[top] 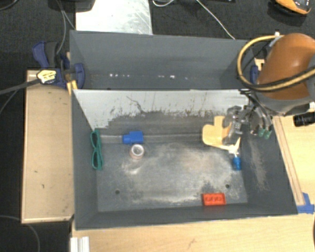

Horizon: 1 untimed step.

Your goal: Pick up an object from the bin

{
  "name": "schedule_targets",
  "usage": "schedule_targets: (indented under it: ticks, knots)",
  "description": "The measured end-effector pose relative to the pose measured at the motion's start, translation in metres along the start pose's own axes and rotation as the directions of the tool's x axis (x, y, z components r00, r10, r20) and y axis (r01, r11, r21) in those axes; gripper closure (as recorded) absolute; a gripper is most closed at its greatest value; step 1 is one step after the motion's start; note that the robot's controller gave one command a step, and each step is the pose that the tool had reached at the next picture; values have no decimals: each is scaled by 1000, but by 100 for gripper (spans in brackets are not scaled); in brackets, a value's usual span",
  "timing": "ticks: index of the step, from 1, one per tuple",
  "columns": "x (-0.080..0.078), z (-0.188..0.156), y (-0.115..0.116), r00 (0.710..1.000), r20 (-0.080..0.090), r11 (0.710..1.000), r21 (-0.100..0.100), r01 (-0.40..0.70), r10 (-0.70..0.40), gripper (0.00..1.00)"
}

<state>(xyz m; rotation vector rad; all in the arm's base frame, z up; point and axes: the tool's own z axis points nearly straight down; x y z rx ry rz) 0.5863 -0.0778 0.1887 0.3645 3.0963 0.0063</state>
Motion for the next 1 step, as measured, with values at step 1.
schedule_targets:
  ticks: [1]
  knots:
    - [-1,-95,-6,1000,12,1000,-2,-15,15,100]
